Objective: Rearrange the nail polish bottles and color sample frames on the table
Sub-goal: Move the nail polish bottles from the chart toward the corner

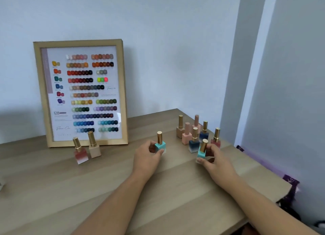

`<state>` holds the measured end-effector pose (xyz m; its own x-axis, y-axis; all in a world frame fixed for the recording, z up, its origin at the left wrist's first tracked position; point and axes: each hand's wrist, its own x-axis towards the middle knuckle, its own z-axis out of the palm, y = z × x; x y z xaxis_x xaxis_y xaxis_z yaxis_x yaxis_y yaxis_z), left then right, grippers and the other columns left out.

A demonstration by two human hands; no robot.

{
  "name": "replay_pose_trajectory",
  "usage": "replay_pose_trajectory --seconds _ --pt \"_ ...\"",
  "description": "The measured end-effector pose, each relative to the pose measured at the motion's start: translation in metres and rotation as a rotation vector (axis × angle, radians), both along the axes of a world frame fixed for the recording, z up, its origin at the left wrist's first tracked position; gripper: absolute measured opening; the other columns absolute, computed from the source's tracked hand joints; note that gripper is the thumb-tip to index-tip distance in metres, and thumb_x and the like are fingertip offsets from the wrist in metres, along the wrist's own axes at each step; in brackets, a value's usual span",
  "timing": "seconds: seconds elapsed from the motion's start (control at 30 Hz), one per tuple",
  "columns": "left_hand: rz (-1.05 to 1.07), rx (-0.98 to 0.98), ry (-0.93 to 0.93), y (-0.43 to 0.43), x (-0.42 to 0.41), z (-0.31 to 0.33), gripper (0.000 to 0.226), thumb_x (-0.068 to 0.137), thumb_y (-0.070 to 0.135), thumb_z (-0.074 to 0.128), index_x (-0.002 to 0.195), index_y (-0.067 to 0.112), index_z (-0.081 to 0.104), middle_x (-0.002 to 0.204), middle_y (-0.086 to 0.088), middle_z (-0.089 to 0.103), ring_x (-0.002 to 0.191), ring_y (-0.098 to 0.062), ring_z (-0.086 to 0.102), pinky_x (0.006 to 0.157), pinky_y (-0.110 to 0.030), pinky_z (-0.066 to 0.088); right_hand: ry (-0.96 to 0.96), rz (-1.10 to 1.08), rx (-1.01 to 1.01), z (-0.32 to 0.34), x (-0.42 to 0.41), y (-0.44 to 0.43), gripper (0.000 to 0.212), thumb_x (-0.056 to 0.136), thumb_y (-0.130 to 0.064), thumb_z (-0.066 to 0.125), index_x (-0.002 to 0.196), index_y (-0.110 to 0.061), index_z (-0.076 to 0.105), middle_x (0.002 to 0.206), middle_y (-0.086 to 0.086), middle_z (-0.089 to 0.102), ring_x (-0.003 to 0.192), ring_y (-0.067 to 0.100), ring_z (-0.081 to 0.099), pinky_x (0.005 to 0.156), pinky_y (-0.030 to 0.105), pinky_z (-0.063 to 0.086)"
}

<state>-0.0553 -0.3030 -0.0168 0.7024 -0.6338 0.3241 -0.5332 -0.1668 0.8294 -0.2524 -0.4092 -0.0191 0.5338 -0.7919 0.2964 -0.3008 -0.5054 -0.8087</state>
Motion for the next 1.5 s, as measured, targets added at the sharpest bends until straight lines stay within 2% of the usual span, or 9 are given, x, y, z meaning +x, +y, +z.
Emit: replay_pose_trajectory --seconds 0.2,0.3,0.57,0.7,0.9,1.03,1.17,1.37,1.5 --pt "-0.012 0.039 0.026 -0.043 -0.013 -0.005 0.017 0.076 0.022 0.074 0.079 0.03 0.06 0.078 0.015 0.063 0.073 -0.003 0.058 0.062 -0.017 0.042 0.041 -0.075 0.061 -0.004 -0.011 -0.023 0.036 0.082 -0.025 0.069 0.112 -0.027 0.049 0.101 -0.009 0.056 0.087 0.005 0.054 0.079 0.019 0.038" --pt "-0.009 0.046 0.015 -0.057 -0.015 -0.006 0.016 0.075 0.022 0.075 0.081 0.027 0.061 0.078 0.014 0.063 0.072 -0.002 0.058 0.062 -0.019 0.043 0.081 -0.074 0.029 -0.007 -0.007 -0.027 0.035 0.082 -0.026 0.069 0.109 -0.032 0.048 0.1 -0.011 0.053 0.091 0.007 0.054 0.082 0.02 0.038" --pt "-0.017 0.104 0.026 -0.065 -0.012 -0.009 0.032 0.074 0.025 0.077 0.099 0.024 0.056 0.091 0.006 0.063 0.079 -0.005 0.058 0.067 -0.019 0.046 0.122 -0.1 0.007 -0.01 -0.005 -0.03 0.048 0.08 -0.029 0.071 0.123 -0.026 0.05 0.105 -0.013 0.051 0.096 0.006 0.052 0.088 0.02 0.041" --pt "-0.049 0.149 0.033 -0.05 -0.01 -0.01 0.045 0.075 0.029 0.075 0.11 0.025 0.048 0.096 0.005 0.058 0.086 -0.008 0.057 0.07 -0.019 0.046 0.035 -0.11 -0.034 -0.007 -0.007 -0.024 0.052 0.077 -0.028 0.074 0.124 -0.025 0.051 0.111 -0.01 0.058 0.098 0.004 0.055 0.089 0.021 0.044" --pt "0.014 0.054 -0.018 0.013 0.015 -0.012 0.034 0.074 0.027 0.077 0.097 0.026 0.053 0.088 0.007 0.058 0.081 -0.007 0.058 0.072 -0.021 0.049 -0.163 -0.282 -0.302 0.003 -0.015 -0.004 0.046 0.077 -0.023 0.073 0.117 -0.023 0.051 0.105 -0.013 0.047 0.094 0.007 0.049 0.084 0.023 0.04" --pt "0.132 -0.006 -0.07 0.064 0.049 -0.01 0.024 0.076 0.02 0.075 0.089 0.025 0.055 0.082 0.005 0.06 0.078 -0.008 0.058 0.068 -0.017 0.045 -0.186 -0.055 -0.445 0.015 0.014 0.029 0.038 0.076 -0.016 0.073 0.105 -0.029 0.052 0.098 -0.025 0.048 0.089 -0.005 0.045 0.076 0.009 0.037" --pt "0.269 -0.052 -0.071 0.11 0.08 -0.01 0.021 0.077 0.016 0.073 0.087 0.024 0.057 0.081 0.005 0.06 0.076 -0.008 0.057 0.064 -0.014 0.043 -0.103 0.185 -0.377 0.014 0.073 0.064 0.036 0.078 -0.022 0.072 0.11 -0.025 0.055 0.101 -0.018 0.05 0.092 -0.014 0.046 0.075 -0.001 0.036" --pt "0.487 -0.102 -0.043 0.158 0.124 -0.013 0.027 0.073 0.018 0.076 0.092 0.019 0.057 0.085 0.004 0.057 0.08 -0.013 0.054 0.066 -0.016 0.038 -0.029 0.382 -0.164 0.001 0.167 0.096 0.037 0.08 -0.022 0.071 0.114 -0.021 0.058 0.108 -0.007 0.06 0.098 0.003 0.054 0.074 0.005 0.039" --pt "0.416 0.024 0.014 0.164 0.15 -0.014 0.047 0.071 0.026 0.079 0.109 0.016 0.055 0.102 0.001 0.056 0.093 -0.013 0.053 0.08 -0.022 0.039 0.024 0.433 -0.058 -0.008 0.224 0.109 0.042 0.079 -0.026 0.071 0.118 -0.018 0.056 0.113 -0.004 0.06 0.104 0.007 0.055 0.085 0.016 0.042"
